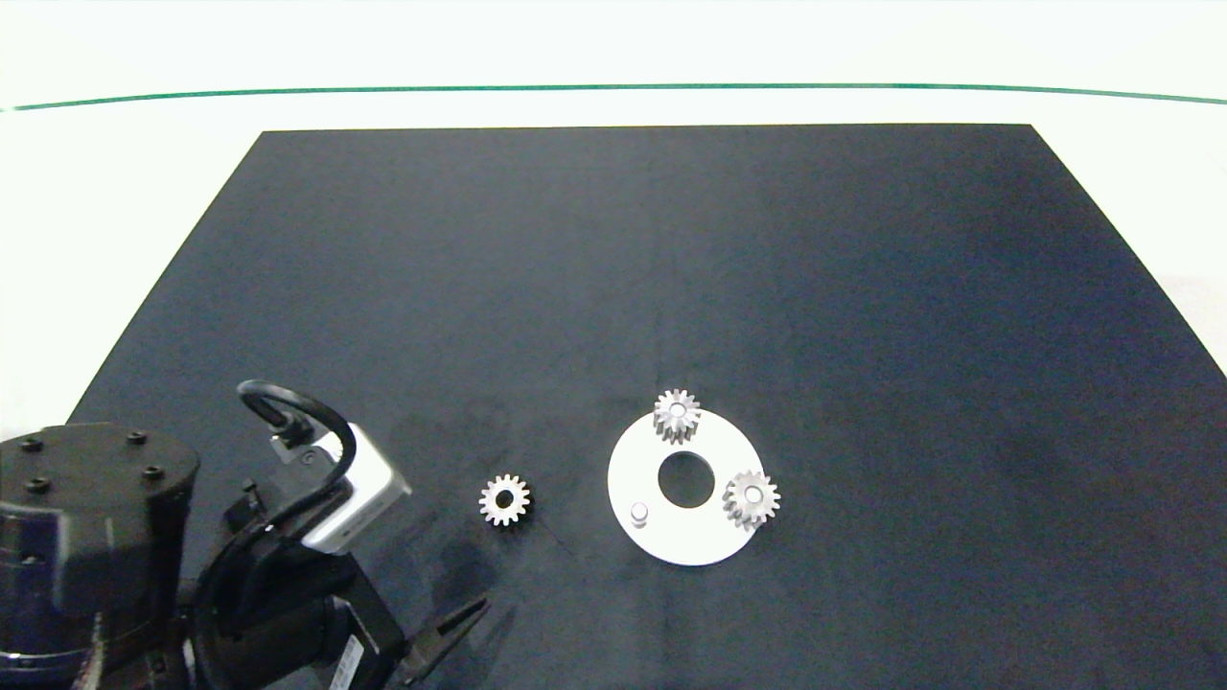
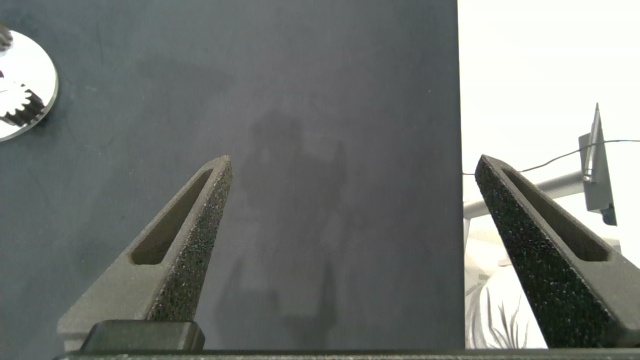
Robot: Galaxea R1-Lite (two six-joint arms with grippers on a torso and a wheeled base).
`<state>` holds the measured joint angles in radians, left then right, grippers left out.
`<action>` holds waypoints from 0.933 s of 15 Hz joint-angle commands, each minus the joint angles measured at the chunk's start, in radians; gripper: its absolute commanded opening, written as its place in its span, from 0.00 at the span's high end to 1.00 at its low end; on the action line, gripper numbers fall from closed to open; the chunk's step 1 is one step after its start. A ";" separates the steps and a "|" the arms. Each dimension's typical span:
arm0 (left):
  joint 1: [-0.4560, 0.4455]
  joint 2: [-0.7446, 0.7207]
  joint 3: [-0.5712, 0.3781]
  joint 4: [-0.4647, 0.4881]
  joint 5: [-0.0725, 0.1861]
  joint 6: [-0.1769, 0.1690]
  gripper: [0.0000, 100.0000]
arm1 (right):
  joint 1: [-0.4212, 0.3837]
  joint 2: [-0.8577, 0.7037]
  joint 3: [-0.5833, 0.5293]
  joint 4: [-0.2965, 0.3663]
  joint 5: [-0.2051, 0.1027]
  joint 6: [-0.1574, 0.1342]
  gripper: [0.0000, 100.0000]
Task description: Install three planetary gears onto the carrier pins
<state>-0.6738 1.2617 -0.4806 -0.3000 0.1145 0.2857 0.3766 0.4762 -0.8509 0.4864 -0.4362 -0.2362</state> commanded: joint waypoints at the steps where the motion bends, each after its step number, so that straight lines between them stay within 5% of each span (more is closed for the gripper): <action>1: -0.033 0.131 -0.058 -0.004 0.004 0.000 0.00 | 0.012 0.001 0.012 0.003 -0.003 -0.002 0.00; 3: -0.030 0.176 -0.095 -0.004 0.013 0.000 0.00 | 0.012 -0.001 0.018 0.004 -0.003 -0.002 0.00; 5: -0.023 0.202 -0.130 0.001 0.048 0.006 0.00 | 0.013 -0.001 0.016 0.004 -0.003 -0.002 0.00; 14: 0.031 0.262 -0.138 -0.005 0.050 0.018 0.17 | 0.022 -0.010 0.036 0.004 -0.003 -0.002 0.00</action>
<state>-0.6489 1.5096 -0.6181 -0.3038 0.1630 0.3021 0.3983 0.4660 -0.8164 0.4881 -0.4366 -0.2362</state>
